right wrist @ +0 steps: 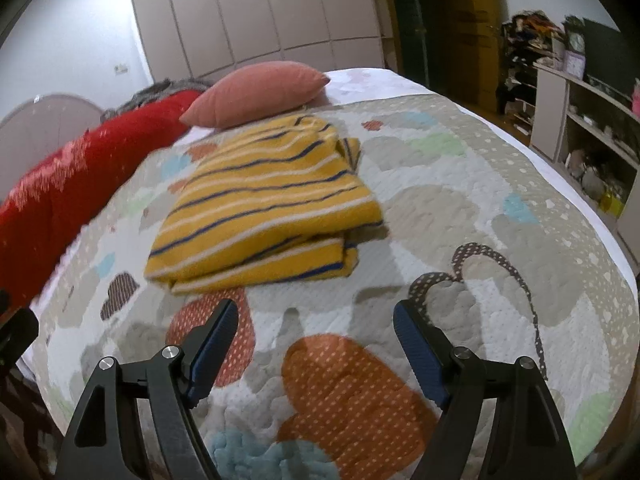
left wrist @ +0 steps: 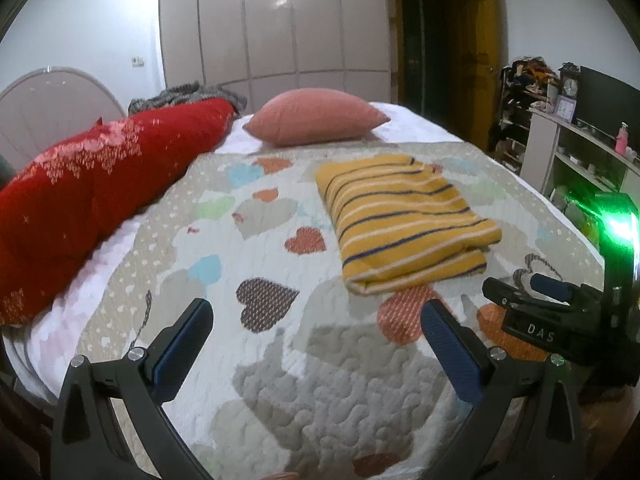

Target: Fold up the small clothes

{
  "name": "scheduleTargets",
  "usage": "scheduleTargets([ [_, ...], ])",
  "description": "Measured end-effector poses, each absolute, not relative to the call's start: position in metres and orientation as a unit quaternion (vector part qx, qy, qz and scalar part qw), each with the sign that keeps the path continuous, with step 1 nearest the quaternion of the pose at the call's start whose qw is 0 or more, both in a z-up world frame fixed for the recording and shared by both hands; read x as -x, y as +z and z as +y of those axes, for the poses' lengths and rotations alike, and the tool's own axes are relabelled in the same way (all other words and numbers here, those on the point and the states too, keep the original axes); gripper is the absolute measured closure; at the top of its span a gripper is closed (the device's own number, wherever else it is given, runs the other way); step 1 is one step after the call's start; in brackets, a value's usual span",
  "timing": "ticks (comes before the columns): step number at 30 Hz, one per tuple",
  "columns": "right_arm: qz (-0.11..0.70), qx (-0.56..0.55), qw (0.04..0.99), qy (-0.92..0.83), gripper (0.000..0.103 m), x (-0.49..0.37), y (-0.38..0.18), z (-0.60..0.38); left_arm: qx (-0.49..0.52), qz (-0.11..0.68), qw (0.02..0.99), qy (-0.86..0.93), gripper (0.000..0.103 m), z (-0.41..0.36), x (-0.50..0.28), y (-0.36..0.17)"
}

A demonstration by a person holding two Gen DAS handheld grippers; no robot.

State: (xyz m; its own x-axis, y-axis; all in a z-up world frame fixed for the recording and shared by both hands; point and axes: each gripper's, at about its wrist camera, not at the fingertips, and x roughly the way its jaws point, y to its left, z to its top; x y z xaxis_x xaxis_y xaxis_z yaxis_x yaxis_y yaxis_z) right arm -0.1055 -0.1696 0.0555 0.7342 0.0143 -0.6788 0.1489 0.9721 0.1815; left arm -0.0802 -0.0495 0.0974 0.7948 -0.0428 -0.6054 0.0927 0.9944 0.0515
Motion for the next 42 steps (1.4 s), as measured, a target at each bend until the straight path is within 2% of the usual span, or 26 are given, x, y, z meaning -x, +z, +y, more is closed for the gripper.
scheduleTargets([
  [7, 0.383, -0.084, 0.92, -0.023, 0.019, 0.097, 0.048, -0.148, -0.013, 0.359, 0.933, -0.005, 0.0, -0.023, 0.071, 0.082],
  [18, 0.397, -0.036, 0.917, -0.013, 0.017, 0.091, 0.042, -0.121, -0.011, 0.381, 0.925, 0.008, 0.0, -0.013, 0.065, 0.069],
  [42, 0.413, -0.043, 0.909, -0.035, 0.016, 0.079, 0.032, -0.137, -0.007, 0.44, 0.898, -0.007, 0.0, -0.021, 0.052, 0.043],
])
